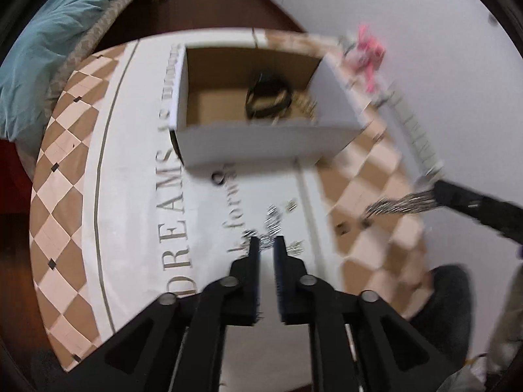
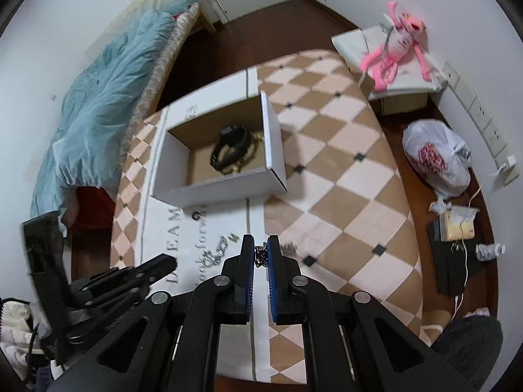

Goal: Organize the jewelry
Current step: 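Grasp the thin silver chain with the left tool while the right tool holds the thick chain, then lift both silver chains off the cloth with both tools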

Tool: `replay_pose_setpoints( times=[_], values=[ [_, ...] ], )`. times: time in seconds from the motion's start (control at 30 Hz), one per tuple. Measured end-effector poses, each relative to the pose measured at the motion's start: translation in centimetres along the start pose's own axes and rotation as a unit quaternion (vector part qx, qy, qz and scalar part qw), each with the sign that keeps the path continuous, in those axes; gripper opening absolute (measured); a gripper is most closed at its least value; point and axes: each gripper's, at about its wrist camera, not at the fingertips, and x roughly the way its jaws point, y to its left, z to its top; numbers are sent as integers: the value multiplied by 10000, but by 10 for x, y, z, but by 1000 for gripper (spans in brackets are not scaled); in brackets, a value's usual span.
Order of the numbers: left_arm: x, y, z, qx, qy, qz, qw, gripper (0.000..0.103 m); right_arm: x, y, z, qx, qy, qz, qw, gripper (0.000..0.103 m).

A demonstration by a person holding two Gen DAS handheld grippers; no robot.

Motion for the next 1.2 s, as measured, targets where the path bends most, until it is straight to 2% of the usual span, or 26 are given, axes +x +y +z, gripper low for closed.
replay_pose_setpoints(
  times=[0.03,0.07,0.1,0.33,0.37,0.43,0.47,0.53,0.57,0.6,0.63,0.9,1.2],
  values=[
    [11,-1,2,64,126,115,9998,42,5,-2,-3,15,55,-43,10000,8],
    [16,-1,3,110,204,150,9996,79,9,-5,-5,27,106,-83,9999,8],
    [23,-3,6,175,278,195,9993,89,12,-8,-7,37,139,-121,9998,8],
    [51,-27,17,776,506,615,9938,89,33,-26,-17,238,242,-417,9986,8],
    [54,-29,18,792,557,617,9934,87,35,-28,-18,265,254,-438,9984,8],
    [61,-35,19,840,647,596,9926,70,40,-31,-19,289,276,-497,9980,8],
    [64,-37,20,854,701,605,9920,53,42,-32,-18,281,284,-535,9978,8],
    [66,-43,20,977,677,724,9903,40,48,-33,-20,277,317,-621,9972,8],
    [66,-46,21,1015,669,731,9899,28,51,-34,-20,279,349,-655,9968,8],
    [65,-49,22,1030,668,703,9900,10,55,-35,-21,280,372,-696,9965,8],
    [65,-51,22,1031,690,680,9899,6,58,-36,-22,290,395,-719,9962,8],
    [56,-41,20,857,536,484,9937,3,61,-36,-26,315,421,-705,9961,8],
    [-3,-5,3,184,127,53,9997,3,29,-26,-18,222,194,-434,9986,8]
  ],
)
